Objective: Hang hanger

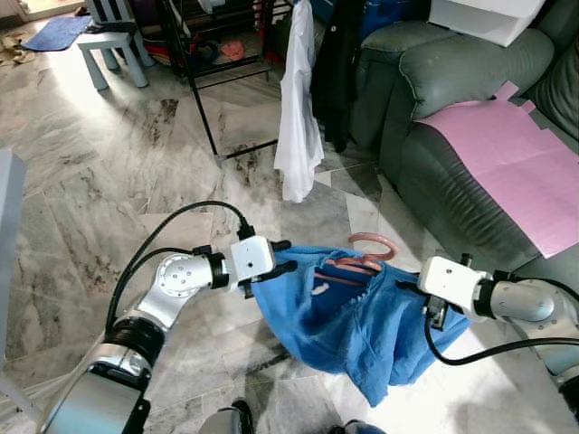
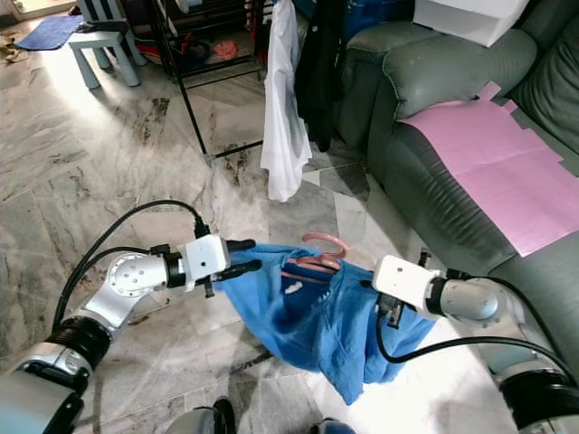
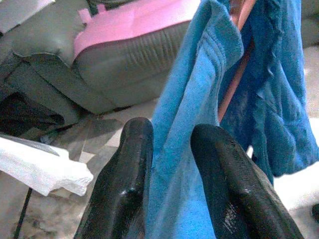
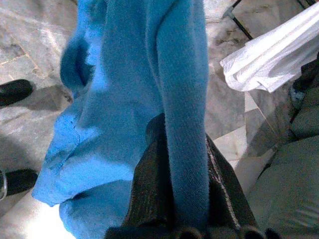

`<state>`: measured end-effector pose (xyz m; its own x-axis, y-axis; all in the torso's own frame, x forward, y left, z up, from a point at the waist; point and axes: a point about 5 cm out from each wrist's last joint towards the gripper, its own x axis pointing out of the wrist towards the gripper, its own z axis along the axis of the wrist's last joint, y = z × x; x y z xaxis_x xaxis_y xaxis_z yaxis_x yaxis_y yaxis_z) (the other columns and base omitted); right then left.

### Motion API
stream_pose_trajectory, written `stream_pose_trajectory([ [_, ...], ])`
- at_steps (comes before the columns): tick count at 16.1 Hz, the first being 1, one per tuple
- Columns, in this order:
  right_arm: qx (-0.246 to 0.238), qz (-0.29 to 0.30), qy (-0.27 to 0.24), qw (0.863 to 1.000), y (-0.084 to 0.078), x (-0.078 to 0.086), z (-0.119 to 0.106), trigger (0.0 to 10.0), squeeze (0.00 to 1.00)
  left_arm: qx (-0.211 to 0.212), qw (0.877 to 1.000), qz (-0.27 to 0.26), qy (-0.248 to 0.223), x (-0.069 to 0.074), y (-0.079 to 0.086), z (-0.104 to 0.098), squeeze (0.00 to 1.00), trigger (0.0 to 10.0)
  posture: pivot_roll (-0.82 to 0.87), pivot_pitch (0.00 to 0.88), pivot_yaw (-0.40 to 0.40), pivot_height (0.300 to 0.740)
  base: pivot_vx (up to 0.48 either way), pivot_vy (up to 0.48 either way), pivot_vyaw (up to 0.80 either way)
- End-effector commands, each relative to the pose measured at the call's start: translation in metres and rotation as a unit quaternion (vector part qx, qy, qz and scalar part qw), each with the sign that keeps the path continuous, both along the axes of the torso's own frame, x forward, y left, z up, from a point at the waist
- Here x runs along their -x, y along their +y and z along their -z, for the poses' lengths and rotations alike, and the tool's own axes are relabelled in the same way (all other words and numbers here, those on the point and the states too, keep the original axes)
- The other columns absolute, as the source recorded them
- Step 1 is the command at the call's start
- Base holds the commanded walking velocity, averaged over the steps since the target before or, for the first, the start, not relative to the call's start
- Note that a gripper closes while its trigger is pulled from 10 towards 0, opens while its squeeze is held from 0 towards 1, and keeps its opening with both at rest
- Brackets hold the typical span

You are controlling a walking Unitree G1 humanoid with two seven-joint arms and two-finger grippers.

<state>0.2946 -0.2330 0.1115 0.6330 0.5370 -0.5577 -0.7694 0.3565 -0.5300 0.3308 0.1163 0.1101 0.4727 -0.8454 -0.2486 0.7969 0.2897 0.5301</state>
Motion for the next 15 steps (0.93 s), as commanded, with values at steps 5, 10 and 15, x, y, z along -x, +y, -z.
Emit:
stream_pose_trajectory([
  [5, -0.03, 0.078, 0.007, 0.996, 0.003, 0.002, 0.015, 0.0, 0.0, 0.084, 0.992, -0.087, 0.022, 0.002, 0.017, 0.004, 1.0, 10.0, -0.1, 0.175, 0.02, 0.74, 0.0, 0.0, 0.0],
  [10, -0.131, 0.252, -0.017, 0.959, 0.009, 0.003, 0.03, 0.0, 0.0, 0.239, 0.924, -0.294, 0.048, 0.02, 0.035, 0.023, 1.0, 10.0, -0.1, 0.168, 0.024, 0.74, 0.0, 0.0, 0.0],
  [15, -0.193, 0.371, -0.029, 0.908, 0.014, 0.0, 0.033, 0.0, 0.0, 0.301, 0.832, -0.46, 0.067, 0.038, 0.054, 0.04, 1.0, 10.0, -0.09, 0.152, 0.021, 0.74, 0.0, 0.0, 0.0],
])
